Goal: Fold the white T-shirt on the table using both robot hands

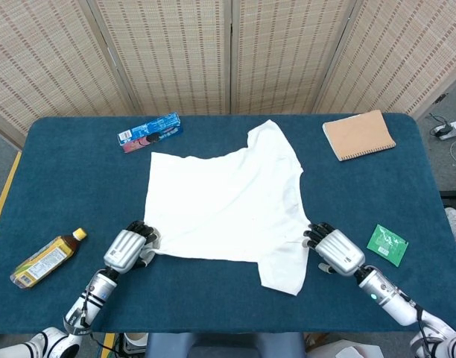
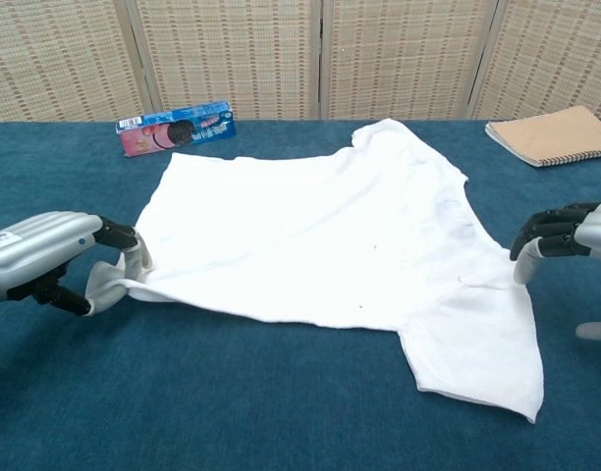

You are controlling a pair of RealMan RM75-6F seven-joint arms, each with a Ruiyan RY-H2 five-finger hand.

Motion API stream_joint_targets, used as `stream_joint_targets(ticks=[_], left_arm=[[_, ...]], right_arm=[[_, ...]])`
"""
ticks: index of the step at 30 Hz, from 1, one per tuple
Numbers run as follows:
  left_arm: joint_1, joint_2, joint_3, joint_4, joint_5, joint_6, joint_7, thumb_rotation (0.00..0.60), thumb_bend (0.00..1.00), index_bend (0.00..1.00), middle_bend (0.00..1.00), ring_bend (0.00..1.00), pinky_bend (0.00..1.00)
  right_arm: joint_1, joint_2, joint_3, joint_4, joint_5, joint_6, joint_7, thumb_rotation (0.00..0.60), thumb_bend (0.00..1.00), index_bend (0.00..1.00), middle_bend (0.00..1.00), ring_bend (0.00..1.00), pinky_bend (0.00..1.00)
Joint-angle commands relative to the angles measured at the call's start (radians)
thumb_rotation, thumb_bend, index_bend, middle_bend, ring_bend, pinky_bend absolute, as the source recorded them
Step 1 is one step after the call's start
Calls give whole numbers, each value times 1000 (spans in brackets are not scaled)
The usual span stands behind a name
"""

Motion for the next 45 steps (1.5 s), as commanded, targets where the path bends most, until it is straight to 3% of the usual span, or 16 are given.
stream_joint_targets(ticks=[1, 8, 17, 25, 32, 38, 45], left_arm=[[0, 0, -1, 1, 0, 1, -1, 600, 516, 740, 351, 294, 163], [0, -3, -3, 6, 0, 3, -14, 600, 516, 740, 351, 294, 163], [2, -5, -3, 12, 0, 5, -25, 600, 516, 740, 351, 293, 163], [1, -3, -3, 17, 0, 1, -44, 600, 515, 740, 351, 292, 163], [-6, -3, -4, 22, -7, -19, -66, 600, 516, 742, 372, 297, 163], [-4, 16, -8, 7, -4, -7, -82, 600, 516, 750, 489, 363, 163], [16, 63, 5, -40, 16, 32, -105, 600, 516, 753, 510, 388, 163]], right_arm=[[22, -56, -12, 79, -7, 5, 30, 600, 111, 373, 278, 170, 241], [50, -139, -18, 191, -11, 37, 69, 600, 110, 373, 279, 170, 241], [74, -190, -29, 257, -4, 62, 102, 600, 136, 385, 279, 170, 241], [83, -224, -62, 313, -20, 96, 149, 600, 369, 550, 345, 199, 241], [76, -254, -82, 357, -27, 144, 178, 600, 487, 704, 432, 251, 241], [77, -244, -87, 352, -29, 193, 193, 600, 515, 762, 471, 274, 243], [87, -191, -96, 267, -34, 222, 204, 600, 515, 798, 494, 295, 244]])
